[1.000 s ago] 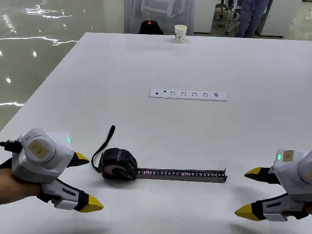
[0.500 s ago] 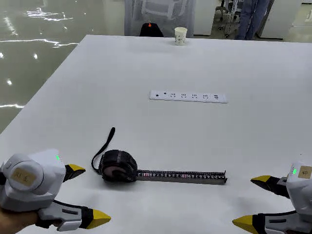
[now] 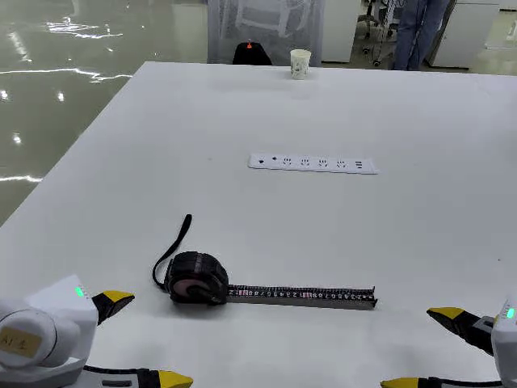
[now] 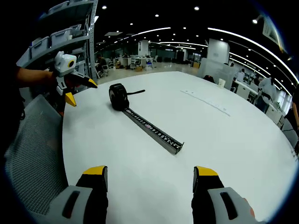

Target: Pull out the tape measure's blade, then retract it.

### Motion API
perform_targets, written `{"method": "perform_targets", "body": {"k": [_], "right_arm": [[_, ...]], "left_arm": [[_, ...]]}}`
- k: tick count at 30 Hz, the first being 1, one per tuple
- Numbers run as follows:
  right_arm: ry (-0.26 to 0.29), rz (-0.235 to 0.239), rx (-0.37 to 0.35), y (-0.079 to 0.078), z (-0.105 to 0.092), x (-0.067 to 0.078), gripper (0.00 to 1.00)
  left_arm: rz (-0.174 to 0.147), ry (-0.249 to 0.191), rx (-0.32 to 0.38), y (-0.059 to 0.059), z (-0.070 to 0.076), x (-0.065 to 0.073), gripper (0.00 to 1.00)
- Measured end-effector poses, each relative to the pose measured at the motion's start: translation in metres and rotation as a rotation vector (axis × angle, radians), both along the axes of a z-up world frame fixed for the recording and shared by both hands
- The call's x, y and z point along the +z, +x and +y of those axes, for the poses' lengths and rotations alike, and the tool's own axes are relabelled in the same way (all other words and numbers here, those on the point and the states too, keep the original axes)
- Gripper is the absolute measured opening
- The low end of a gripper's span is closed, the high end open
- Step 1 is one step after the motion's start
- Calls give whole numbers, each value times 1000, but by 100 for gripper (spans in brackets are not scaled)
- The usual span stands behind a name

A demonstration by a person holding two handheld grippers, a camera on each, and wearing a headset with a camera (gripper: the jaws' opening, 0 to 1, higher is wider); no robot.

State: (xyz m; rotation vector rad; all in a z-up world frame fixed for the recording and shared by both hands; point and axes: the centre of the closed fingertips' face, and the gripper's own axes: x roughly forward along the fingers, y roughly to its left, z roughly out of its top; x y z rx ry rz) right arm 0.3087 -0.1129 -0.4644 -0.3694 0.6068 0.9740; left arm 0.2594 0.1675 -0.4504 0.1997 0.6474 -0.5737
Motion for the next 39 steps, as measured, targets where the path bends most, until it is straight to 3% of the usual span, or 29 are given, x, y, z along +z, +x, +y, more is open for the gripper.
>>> {"method": "perform_targets", "body": {"k": [18,39], "right_arm": [[90,-17,-114,-19,21,9,85],[151,13,-194,-38,41,15,96]], "left_arm": [[-62,-58,140,-11,-8,6,92],[-81,-106,213,-23,-23,13,99]]}}
